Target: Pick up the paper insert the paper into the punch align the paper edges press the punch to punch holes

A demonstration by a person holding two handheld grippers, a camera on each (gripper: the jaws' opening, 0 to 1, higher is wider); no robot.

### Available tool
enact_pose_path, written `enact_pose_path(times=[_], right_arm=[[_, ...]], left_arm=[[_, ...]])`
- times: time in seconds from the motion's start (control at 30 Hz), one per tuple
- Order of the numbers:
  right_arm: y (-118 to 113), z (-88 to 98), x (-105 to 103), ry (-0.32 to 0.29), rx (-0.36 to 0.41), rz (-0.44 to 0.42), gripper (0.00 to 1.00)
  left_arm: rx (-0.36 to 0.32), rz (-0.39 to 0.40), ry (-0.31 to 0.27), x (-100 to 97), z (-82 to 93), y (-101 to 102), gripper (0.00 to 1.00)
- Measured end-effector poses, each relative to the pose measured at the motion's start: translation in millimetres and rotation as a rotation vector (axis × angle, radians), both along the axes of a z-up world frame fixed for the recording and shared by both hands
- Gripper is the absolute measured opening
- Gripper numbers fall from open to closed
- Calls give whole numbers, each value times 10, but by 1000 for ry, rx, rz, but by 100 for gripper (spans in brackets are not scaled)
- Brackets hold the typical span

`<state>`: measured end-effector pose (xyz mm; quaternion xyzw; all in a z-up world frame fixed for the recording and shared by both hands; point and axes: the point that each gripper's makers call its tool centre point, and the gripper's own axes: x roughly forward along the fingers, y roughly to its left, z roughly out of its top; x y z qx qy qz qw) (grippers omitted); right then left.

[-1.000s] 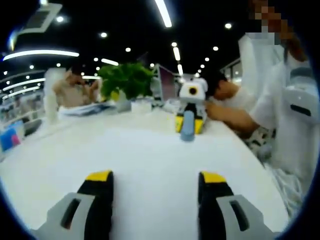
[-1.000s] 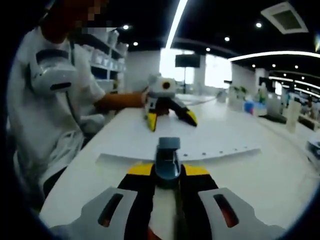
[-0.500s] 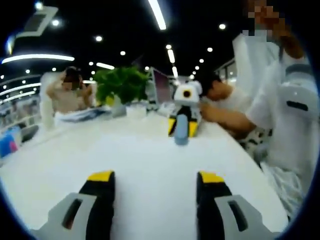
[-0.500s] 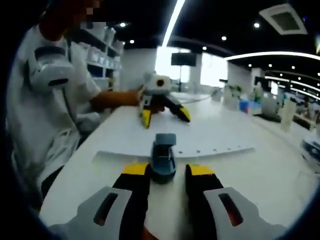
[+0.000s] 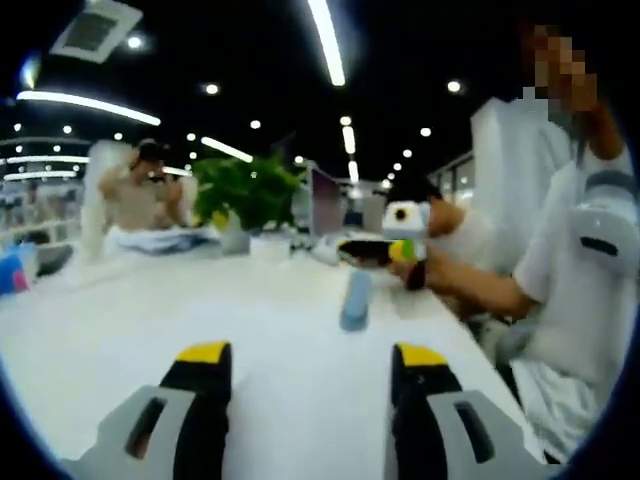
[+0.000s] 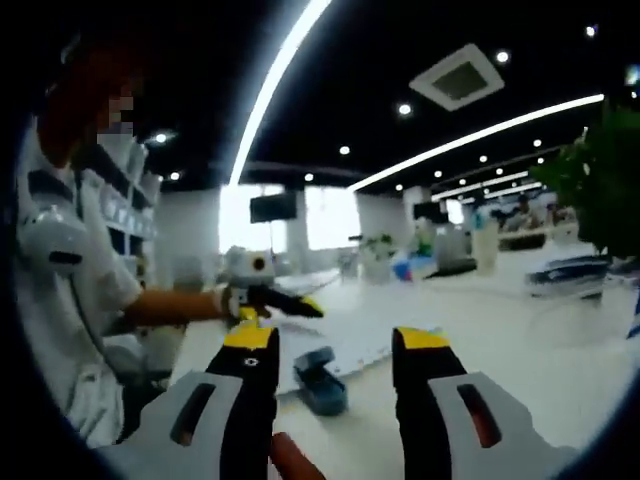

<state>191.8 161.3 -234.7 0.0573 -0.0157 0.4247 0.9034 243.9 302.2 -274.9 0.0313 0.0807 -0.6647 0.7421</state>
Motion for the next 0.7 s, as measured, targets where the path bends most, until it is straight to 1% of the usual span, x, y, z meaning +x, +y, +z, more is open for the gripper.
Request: enact_pose_path(times=[0.03, 0.07, 0.1, 0.23, 0.27, 0.3, 0.37, 0.43, 0.47, 0.5, 0.63, 0.7], right_arm=[[-116, 31, 89, -1, 39, -134, 41], [-177, 21, 123, -8, 27, -199, 38], [-205, 23, 135, -7, 30, -228, 38], [-315, 43, 137, 14, 65, -333, 38], [-344, 25, 139, 13, 51, -362, 38], [-336, 20, 132, 19, 55, -365, 38], [-363, -5, 142, 26, 59, -382, 36], [-390, -30, 152, 33, 63, -398, 33], [-408, -35, 162, 39, 61, -413, 32], [-432, -38, 175, 32, 50, -436, 31], [-481, -109, 213, 51, 8, -486, 31], [-491, -120, 219, 58, 1, -500, 31]], left_arm=[[-6, -46, 8, -133, 37, -152, 63], [31, -77, -16, -162, 13, -231, 63], [39, -85, -23, -168, 7, -248, 64], [58, -148, -45, -282, 10, -549, 65], [68, -158, -55, -287, 4, -625, 65], [76, -170, -68, -285, 10, -726, 65], [76, -190, -79, -282, 36, -868, 65], [77, -210, -89, -279, 61, -1009, 65], [84, -222, -103, -280, 60, -1065, 64], [83, -225, -105, -271, 61, -1117, 64], [90, -253, -108, -324, 26, -1299, 63], [93, -260, -111, -342, 2, -1342, 63]])
